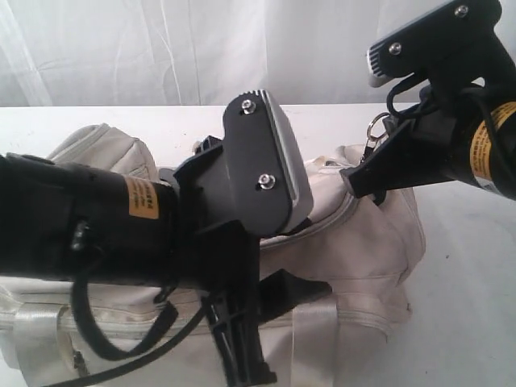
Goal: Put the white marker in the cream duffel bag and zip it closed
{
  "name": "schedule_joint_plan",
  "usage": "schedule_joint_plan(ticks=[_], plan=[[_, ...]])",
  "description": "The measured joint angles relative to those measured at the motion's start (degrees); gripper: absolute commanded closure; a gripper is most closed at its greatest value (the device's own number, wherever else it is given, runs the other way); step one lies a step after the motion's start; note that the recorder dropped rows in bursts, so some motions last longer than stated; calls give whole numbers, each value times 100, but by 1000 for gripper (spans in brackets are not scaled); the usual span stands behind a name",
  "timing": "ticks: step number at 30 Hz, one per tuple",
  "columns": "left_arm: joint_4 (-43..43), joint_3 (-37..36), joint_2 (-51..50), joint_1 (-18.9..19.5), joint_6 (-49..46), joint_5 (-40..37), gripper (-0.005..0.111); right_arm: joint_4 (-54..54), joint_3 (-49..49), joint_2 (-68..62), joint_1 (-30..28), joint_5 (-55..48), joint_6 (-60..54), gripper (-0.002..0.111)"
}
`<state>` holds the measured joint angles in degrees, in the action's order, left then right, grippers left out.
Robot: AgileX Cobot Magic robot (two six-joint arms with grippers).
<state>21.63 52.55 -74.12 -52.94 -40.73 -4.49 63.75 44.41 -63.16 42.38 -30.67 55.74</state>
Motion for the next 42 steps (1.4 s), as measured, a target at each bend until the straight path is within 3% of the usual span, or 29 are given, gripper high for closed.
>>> schedule_joint_plan(ticks=[8, 22, 25, 30, 31, 42], plan=[[0, 12, -165, -8, -239, 935, 53, -22, 0, 0, 0, 126, 0, 108], [-11, 12, -562, -8, -310, 962, 55, -34, 0, -75, 0, 231, 0, 108], [-11, 12, -571, -8, -306, 1072, 66, -34, 0, -111, 0, 246, 0, 108], [-11, 12, -691, -8, -306, 1131, 103, -34, 0, -111, 0, 260, 0, 108], [-11, 12, -718, -8, -306, 1131, 107, -34, 0, -111, 0, 260, 0, 108], [-11, 47, -744, -8, -296, 641, 107, -34, 0, -169, 0, 224, -25, 108]])
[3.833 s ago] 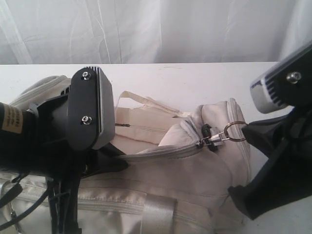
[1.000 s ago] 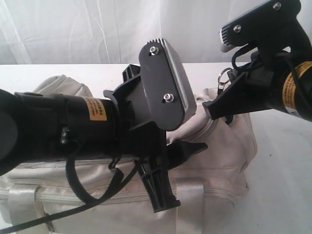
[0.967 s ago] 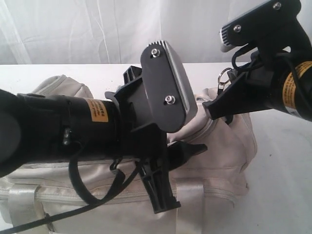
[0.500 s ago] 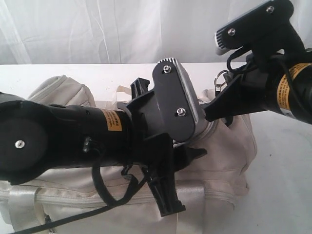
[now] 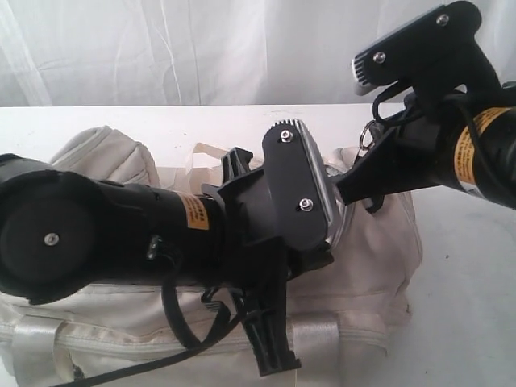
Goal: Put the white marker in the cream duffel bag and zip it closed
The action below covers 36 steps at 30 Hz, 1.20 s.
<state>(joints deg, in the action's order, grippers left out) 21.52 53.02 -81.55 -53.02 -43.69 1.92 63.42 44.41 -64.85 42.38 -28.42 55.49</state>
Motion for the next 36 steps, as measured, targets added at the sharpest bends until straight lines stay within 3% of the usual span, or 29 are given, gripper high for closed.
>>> schedule_joint_plan(ticks=[10, 28, 31, 36], plan=[[0, 12, 290, 0, 0, -557, 107, 318, 50, -489, -40, 13, -21, 108], [-11, 12, 349, 0, 0, -650, 107, 466, 461, -1167, -834, 818, -21, 108], [-11, 12, 349, 0, 0, -650, 107, 466, 461, -1178, -859, 878, -21, 99], [-11, 12, 349, 0, -29, -690, 107, 188, 506, -1178, -879, 1005, -21, 67]])
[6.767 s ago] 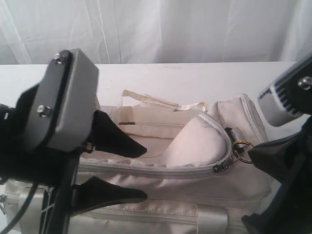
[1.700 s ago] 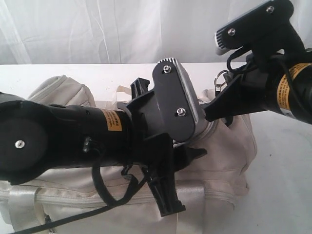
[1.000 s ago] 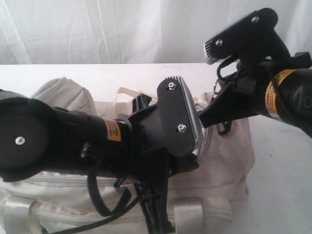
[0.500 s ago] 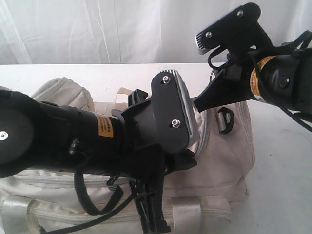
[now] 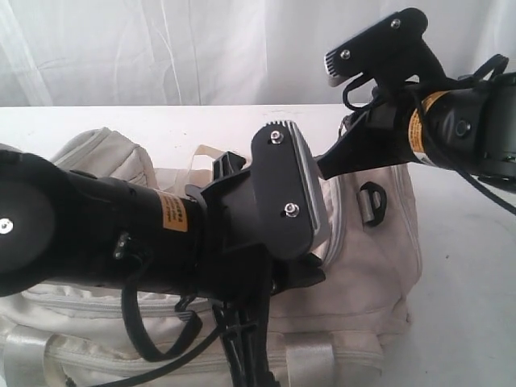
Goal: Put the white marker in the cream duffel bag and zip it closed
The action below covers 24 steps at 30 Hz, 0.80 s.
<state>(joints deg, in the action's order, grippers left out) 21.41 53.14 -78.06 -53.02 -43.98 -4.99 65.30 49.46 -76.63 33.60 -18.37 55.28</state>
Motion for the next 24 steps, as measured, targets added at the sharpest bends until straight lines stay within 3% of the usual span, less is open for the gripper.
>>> schedule_joint_plan(ticks=[3, 11, 16, 24], plan=[[0, 0, 0, 0, -124, -37, 107, -167, 0, 82, 7, 9, 72, 58], [0, 0, 0, 14, -198, 128, 107, -949, -231, 867, 7, 132, 114, 59], [0, 0, -40, 240, -198, 390, 106, -1291, -549, 1608, 7, 198, 136, 62], [0, 0, -549, 568, -198, 1304, 71, -1654, -972, 2348, 7, 209, 148, 62]])
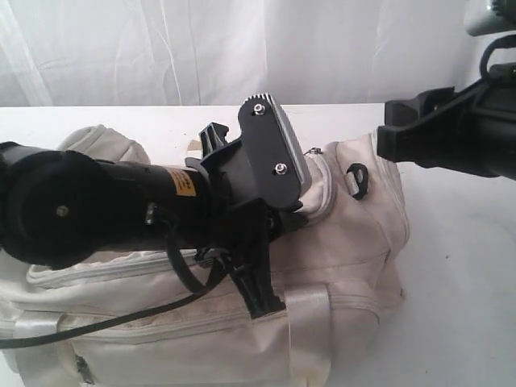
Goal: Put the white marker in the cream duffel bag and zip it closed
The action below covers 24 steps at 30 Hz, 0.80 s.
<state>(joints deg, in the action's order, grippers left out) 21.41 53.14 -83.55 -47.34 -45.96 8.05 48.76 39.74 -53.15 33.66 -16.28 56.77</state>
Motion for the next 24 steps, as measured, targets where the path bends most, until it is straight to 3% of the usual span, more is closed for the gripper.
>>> schedule_joint_plan(ticks=[10, 24], plan=[[0, -10, -366, 12, 294, 736, 58, -50, -166, 243, 222, -11, 0, 62], [10, 84, 1154, -48, 522, -805, 58, -69, -166, 266, 326, -268, 0, 62]])
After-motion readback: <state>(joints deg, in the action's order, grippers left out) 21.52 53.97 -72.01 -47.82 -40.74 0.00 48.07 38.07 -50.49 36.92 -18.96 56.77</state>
